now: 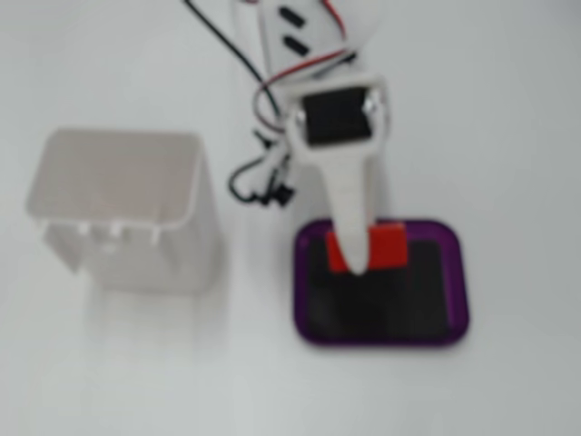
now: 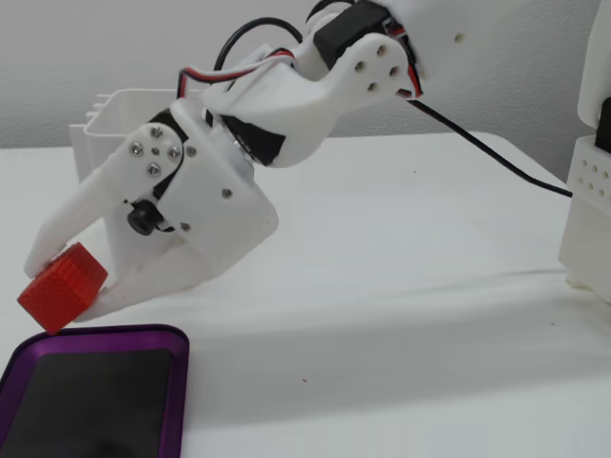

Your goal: Pick up the cube and place it in the box.

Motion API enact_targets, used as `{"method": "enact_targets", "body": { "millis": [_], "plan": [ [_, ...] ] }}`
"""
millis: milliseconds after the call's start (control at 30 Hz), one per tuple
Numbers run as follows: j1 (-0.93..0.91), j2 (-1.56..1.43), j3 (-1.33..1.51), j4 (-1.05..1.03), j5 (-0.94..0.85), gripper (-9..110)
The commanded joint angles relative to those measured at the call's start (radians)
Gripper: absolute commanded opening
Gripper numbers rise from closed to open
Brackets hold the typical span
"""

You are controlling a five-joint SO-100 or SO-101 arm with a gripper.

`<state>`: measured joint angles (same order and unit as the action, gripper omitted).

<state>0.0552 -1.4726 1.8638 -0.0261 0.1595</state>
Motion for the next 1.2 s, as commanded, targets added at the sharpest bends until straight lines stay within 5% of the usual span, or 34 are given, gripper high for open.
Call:
{"method": "enact_targets", "body": {
  "millis": [0,800,1167],
  "plan": [
    [0.012,-0.011,-0.031,0.009,-0.005,0],
    [0.003,-0.230,-0.029,0.003,-0.003,14],
    [0.006,-0.853,0.025,-0.584,-0.005,14]
  ]
}}
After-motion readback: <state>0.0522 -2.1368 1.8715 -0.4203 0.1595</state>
